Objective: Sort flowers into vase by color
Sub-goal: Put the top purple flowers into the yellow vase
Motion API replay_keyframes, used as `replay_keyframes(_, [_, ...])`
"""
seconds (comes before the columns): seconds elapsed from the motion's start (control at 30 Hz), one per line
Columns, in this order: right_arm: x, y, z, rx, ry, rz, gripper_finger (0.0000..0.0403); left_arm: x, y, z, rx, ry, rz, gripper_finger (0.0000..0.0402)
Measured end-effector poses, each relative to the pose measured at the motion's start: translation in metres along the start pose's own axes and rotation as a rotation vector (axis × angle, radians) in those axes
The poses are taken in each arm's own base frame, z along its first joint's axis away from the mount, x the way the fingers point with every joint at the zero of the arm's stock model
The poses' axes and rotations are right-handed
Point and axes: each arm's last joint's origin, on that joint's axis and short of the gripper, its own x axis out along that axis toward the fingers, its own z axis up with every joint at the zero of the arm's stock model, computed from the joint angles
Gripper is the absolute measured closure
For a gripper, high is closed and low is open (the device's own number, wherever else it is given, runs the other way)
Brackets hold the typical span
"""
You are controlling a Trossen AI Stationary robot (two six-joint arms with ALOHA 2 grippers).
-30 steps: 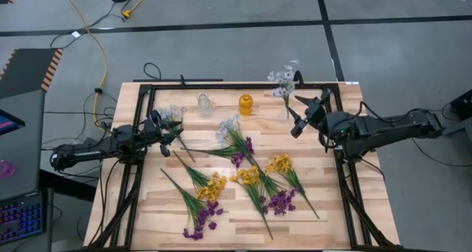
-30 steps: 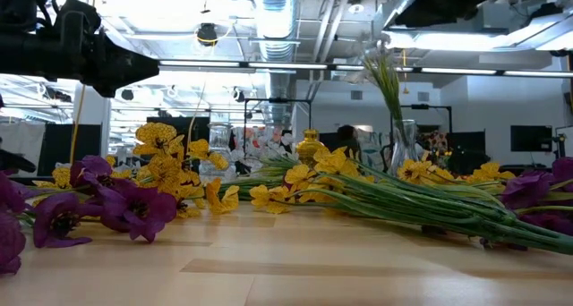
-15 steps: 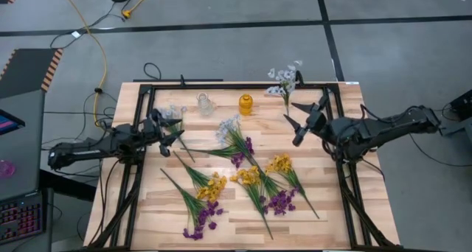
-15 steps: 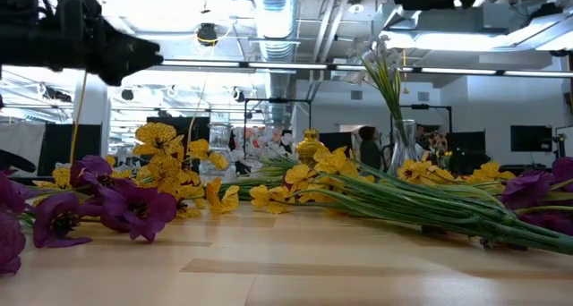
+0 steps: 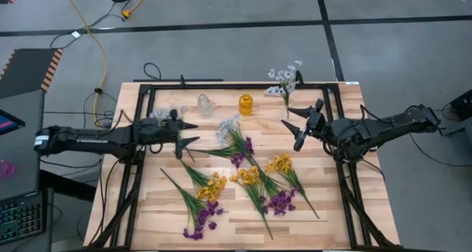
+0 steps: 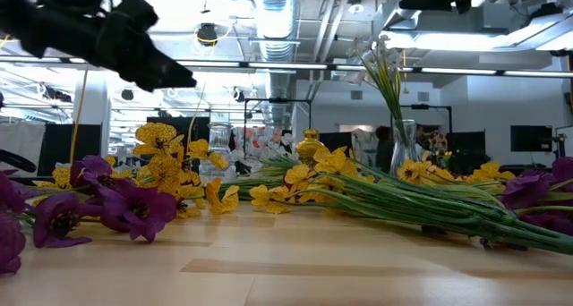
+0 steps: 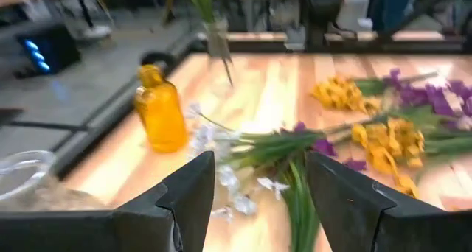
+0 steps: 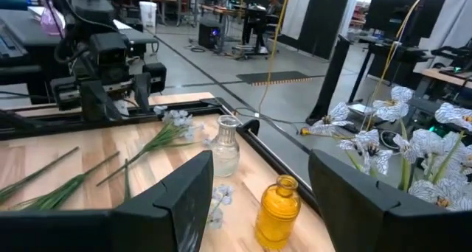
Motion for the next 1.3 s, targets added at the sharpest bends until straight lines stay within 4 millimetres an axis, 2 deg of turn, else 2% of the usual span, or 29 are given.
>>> replay_keyframes(0.47, [0.0,0.0,-0.007,-0.051,0.053,0.001,0.0152,0.059,-0.021,0.003,0.046,0.277,-0.095,0.02])
replay_keyframes(0.9, [0.0,0.0,-0.007,-0.056,0.058,0.001,0.0152,0.108,-0.04,-0.015,0.04,0.47,-0.122,0.02])
replay_keyframes(1.17, [0.0,0.0,-0.008,-0.06,0.061,0.002,0.0152,0.129,-0.045,-0.026,0.061,0.639,-0.12,0.02])
replay_keyframes(1.3, [0.0,0.0,-0.008,-0.063,0.063,0.002,0.0152,0.138,-0.046,-0.031,0.076,0.669,-0.089,0.02])
